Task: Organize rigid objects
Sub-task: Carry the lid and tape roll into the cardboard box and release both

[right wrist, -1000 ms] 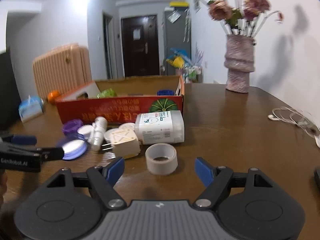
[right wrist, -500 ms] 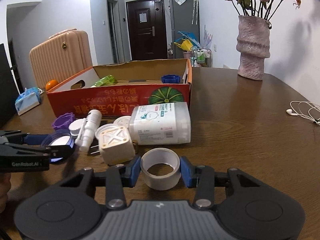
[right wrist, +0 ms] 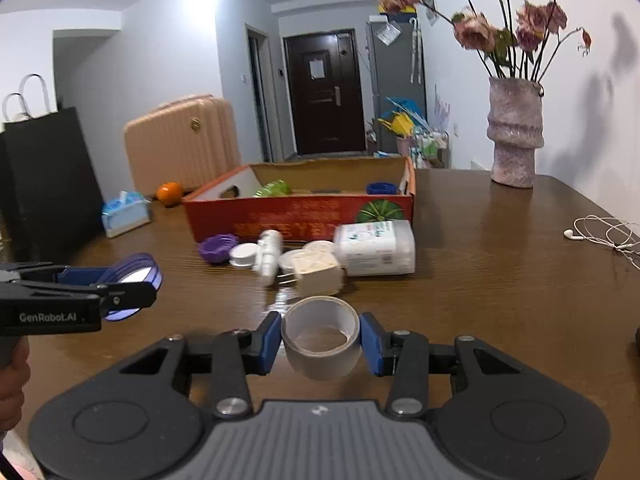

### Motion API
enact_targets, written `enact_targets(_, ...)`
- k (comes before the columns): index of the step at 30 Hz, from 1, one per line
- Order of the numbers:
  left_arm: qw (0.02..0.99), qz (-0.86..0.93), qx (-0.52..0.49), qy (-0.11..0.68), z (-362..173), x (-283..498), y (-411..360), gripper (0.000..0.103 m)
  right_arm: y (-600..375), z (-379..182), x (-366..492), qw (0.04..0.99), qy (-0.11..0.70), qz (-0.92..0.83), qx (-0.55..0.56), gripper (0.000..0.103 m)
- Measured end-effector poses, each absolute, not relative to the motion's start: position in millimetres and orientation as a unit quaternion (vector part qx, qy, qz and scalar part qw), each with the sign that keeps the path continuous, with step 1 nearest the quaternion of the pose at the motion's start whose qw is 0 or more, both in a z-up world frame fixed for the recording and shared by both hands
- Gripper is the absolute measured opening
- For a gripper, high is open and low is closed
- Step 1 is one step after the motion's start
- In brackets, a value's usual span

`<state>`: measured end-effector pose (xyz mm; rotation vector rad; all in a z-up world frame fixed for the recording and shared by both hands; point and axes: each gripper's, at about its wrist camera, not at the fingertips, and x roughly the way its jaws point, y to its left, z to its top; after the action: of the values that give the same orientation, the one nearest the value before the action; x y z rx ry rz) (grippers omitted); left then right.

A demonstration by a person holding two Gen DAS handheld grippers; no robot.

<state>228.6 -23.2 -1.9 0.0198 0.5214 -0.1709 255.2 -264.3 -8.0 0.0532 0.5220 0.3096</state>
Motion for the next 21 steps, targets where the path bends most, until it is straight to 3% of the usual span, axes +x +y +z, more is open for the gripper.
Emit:
enact_targets(7, 0.968, -0.081, 0.004, 0.237, 15, 198, -22, 0.067, -261, 4, 214, 0.957, 0.233, 0.17, 0.034, 0.042)
enact_targets(12, 0.966, -0.107, -0.012, 0.235, 29, 222, -19, 0.067, -257, 11, 214, 0.957, 0.225, 0.18, 0.034, 0.042)
enact_targets(17, 0.961, -0.114, -0.008, 0.252, 46, 311, -18, 0.067, -253, 36, 256, 0.959, 0.202, 0.195, 0.025, 0.042)
enact_targets(21, 0.949, -0.112, -0.006, 0.296, 57, 424, -14, 0.067, -247, 63, 342, 0.957, 0.195, 0.213, 0.028, 0.042)
